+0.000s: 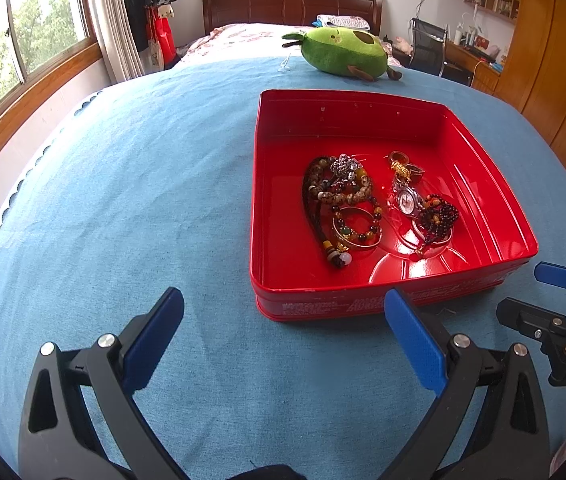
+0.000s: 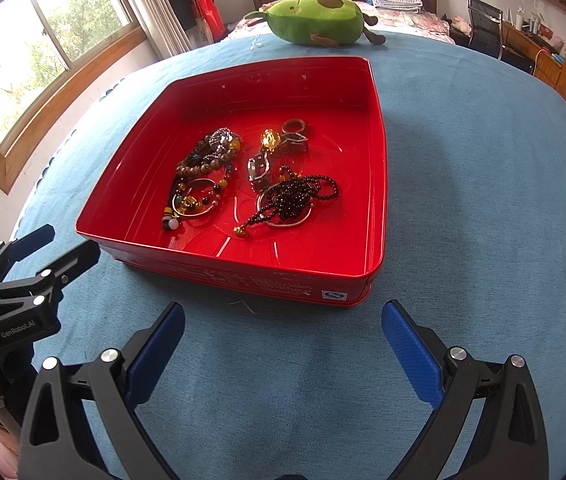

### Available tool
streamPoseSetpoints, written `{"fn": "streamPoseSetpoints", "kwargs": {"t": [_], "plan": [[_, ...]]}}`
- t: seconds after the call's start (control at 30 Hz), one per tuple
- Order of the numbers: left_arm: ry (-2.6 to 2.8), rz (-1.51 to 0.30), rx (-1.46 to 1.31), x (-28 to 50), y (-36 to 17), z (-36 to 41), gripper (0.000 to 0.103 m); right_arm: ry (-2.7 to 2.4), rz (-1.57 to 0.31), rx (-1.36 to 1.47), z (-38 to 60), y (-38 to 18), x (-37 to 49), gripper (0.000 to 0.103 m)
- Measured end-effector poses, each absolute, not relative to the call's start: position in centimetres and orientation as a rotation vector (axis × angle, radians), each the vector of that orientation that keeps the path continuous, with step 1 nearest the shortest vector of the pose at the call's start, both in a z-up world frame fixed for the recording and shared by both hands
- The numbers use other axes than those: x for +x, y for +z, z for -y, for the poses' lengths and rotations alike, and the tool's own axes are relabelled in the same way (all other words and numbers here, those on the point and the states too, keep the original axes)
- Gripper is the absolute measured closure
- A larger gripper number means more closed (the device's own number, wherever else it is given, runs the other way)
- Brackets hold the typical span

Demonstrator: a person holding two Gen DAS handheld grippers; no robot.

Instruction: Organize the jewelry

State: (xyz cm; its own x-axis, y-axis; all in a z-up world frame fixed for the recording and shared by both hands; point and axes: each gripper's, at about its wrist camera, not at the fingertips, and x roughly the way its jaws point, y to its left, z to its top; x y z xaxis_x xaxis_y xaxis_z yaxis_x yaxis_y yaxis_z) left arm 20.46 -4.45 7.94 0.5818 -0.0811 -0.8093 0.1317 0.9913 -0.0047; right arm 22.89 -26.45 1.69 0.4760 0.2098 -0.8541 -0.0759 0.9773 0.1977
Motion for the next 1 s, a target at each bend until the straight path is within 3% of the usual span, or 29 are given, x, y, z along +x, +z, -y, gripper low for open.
{"fn": "streamPoseSetpoints", "kwargs": {"t": [1.0], "plan": [[-0.123, -0.932, 0.052, 20.58, 8.14, 4.44, 0.003, 0.172, -1.064, 0.138, 26.52, 1.51, 22.73, 0.004]]}}
